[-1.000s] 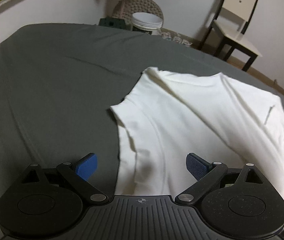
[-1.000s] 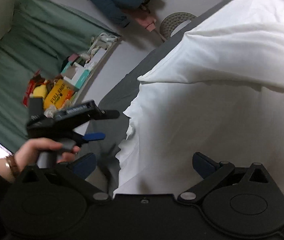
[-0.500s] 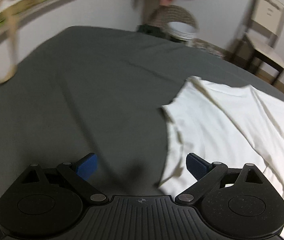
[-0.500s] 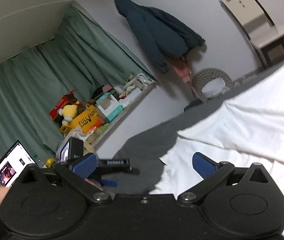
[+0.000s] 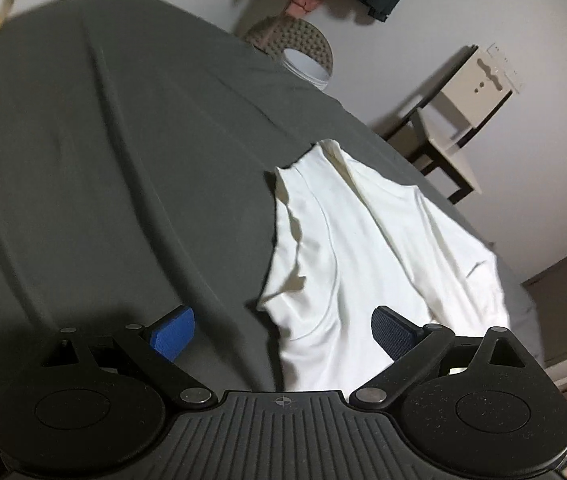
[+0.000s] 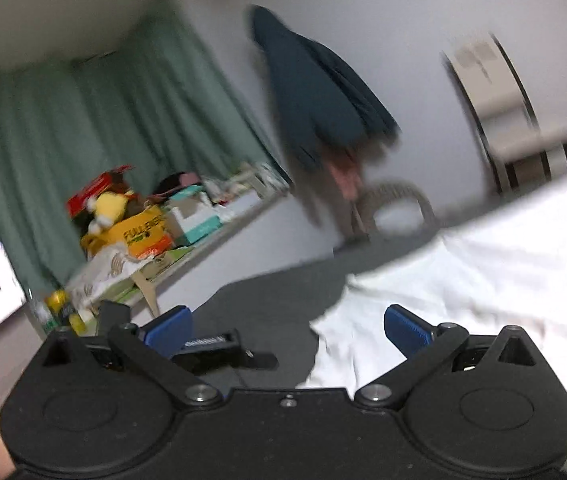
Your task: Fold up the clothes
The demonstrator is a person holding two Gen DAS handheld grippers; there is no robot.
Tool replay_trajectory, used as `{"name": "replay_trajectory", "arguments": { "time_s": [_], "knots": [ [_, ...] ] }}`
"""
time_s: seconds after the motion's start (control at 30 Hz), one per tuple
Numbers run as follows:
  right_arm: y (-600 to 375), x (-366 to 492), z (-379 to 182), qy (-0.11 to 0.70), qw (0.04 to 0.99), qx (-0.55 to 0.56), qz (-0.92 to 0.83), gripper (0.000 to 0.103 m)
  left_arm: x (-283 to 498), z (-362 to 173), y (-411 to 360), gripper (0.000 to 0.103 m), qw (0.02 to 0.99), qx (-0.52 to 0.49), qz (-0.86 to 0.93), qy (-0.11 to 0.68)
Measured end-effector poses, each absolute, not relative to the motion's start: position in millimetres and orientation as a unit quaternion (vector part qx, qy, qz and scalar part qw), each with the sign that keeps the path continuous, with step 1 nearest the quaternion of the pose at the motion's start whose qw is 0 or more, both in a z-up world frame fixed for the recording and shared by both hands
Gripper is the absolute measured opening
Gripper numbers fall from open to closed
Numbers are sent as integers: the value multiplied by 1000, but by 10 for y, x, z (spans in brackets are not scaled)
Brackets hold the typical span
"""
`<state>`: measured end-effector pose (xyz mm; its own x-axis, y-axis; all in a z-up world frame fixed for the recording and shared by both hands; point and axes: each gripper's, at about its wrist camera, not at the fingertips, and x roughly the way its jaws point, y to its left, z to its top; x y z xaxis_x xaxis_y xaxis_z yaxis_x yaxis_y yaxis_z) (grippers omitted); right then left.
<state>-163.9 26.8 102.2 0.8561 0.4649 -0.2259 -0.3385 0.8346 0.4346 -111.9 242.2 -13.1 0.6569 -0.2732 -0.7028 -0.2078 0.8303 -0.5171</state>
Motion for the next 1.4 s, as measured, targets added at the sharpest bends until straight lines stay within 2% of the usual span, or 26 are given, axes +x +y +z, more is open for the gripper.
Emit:
{"name": "replay_trajectory", "arguments": {
  "time_s": [0.07, 0.17, 0.27, 0.37, 0.53, 0.63, 0.77, 0.9, 1.0, 1.13, 1.37, 1.4],
  "knots": [
    [421, -1623, 1032, 163, 946, 172, 223, 103, -1123, -134, 2392, 96, 871, -276, -28, 405],
    [413, -1713, 1100, 204, 934, 202, 213, 103, -1157, -42, 2347, 96, 887, -251, -42, 386],
    [295, -1787, 1260, 276, 889, 292, 219, 103, -1284, 98, 2371, 96, 889, -262, -48, 373],
    [15, -1806, 1662, 318, 829, 368, 275, 103, -1338, 172, 2362, 96, 888, -266, -46, 372],
    [-850, -1787, 2403, 267, 793, 440, 325, 103, -1382, 343, 2306, 96, 894, -229, -50, 383],
    [-1306, -1675, 2616, 261, 839, 383, 284, 103, -1412, 475, 2192, 96, 905, -171, -73, 383],
    [-1741, -1560, 2414, 251, 906, 261, 221, 103, -1529, 672, 1918, 96, 917, -51, -146, 369],
    [-2009, -1505, 1913, 289, 930, 186, 133, 103, -1698, 815, 1452, 96, 897, 148, -222, 353],
    [-2184, -1472, 1513, 325, 931, 142, 81, 103, -1911, 748, 1031, 96, 842, 327, -291, 316],
    [-2272, -1359, 1081, 402, 906, 113, 65, 103, -2136, 442, 558, 96, 725, 515, -367, 272],
    [-2136, -1297, 840, 451, 888, 52, 80, 103, -2183, 54, 247, 94, 611, 656, -376, 233],
    [-2092, -1285, 833, 456, 885, 42, 82, 103, -2210, -4, 249, 83, 598, 672, -372, 227]
  ]
}}
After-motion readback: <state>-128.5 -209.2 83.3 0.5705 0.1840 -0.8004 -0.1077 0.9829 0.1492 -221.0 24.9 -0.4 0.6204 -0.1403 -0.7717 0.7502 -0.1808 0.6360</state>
